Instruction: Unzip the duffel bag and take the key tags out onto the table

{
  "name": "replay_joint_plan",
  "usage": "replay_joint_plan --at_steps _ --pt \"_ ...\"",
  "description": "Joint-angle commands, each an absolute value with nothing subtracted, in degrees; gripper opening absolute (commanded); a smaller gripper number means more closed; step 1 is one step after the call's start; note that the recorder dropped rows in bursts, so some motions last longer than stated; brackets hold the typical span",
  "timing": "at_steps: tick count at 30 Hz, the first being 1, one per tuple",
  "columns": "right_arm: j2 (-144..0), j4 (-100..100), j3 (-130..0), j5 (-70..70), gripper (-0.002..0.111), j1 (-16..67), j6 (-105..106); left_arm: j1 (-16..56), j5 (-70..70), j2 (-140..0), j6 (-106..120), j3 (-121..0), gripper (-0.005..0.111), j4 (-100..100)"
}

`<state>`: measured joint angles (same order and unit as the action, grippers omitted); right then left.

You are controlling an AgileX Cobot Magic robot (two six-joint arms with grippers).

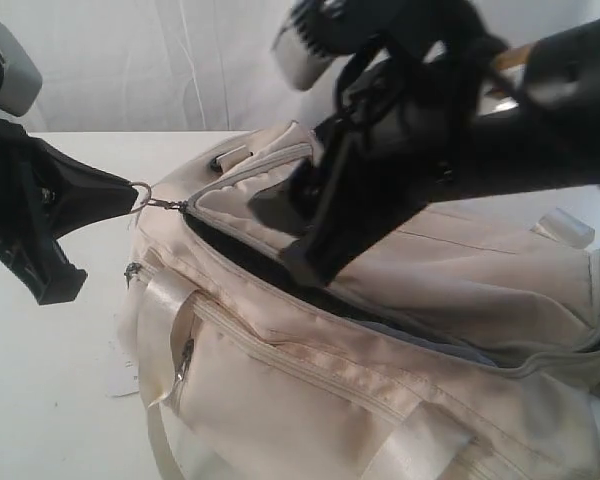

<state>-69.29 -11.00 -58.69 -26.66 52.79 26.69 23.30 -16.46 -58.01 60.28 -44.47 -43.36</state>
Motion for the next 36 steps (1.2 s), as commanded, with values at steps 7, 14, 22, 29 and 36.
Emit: replay_joint_plan --at_steps 7,14,22,29,36 --pt "-84.9 -11.2 -58.8 -9.0 0.068 57.3 32.9 23.7 -17.0 -57.4 60.3 -44.7 0.0 -44.7" --pt "-87.3 -11.4 -58.8 -8.0 0.051 57.3 32.9 23.7 -17.0 -57.4 60.4 -44.7 0.0 -44.7" --pt "-88.3 -12.0 -58.8 -10.9 0.021 57.4 32.8 23.7 -16.5 -57.4 60.4 -44.7 0.0 -44.7" --pt "-88.3 -13.2 -58.8 -16.0 0.0 60.4 32.8 23.7 -10.6 -60.4 60.4 -44.8 0.0 -44.8" --pt "-87.7 -13.3 -58.5 -20.7 0.0 63.5 29.6 22.7 -18.4 -74.0 60.3 -59.4 0.0 -44.4"
